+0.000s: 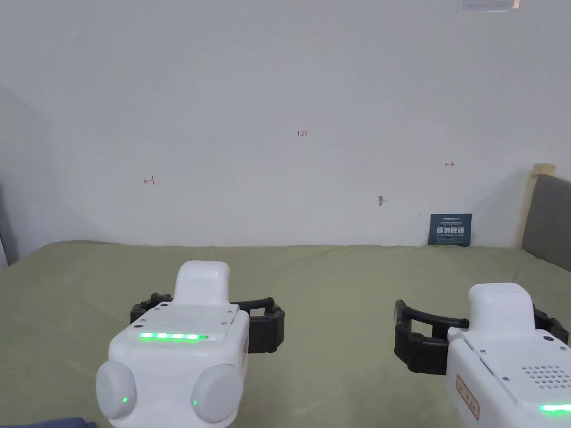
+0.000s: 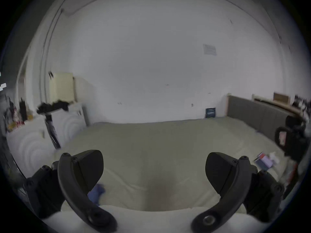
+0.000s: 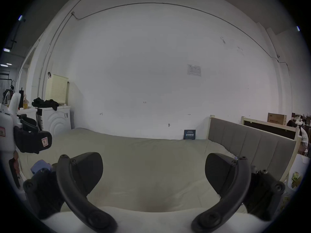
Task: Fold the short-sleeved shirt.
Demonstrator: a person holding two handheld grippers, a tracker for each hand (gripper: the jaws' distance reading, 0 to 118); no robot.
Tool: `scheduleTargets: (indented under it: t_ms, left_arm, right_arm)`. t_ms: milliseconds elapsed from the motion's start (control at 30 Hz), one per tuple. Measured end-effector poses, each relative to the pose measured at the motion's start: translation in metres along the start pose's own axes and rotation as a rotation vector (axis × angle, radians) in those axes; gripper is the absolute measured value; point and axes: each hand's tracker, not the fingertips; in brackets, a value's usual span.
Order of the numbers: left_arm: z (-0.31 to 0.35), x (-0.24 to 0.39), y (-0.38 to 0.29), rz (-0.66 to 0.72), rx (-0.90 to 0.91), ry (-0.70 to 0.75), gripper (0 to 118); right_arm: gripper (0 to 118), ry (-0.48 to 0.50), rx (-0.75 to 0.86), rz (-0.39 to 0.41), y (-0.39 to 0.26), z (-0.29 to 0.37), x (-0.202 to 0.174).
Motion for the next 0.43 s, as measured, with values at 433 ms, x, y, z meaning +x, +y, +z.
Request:
scheduleTargets:
  t_ms: [433]
  left_arm:
    - [0.0004, 0.0008, 0.0032, 0.035, 0.012, 0.039, 118]
  right_arm:
    - [118, -0.006, -0.016, -0.006, -0.0029, 0.0031, 0.0038]
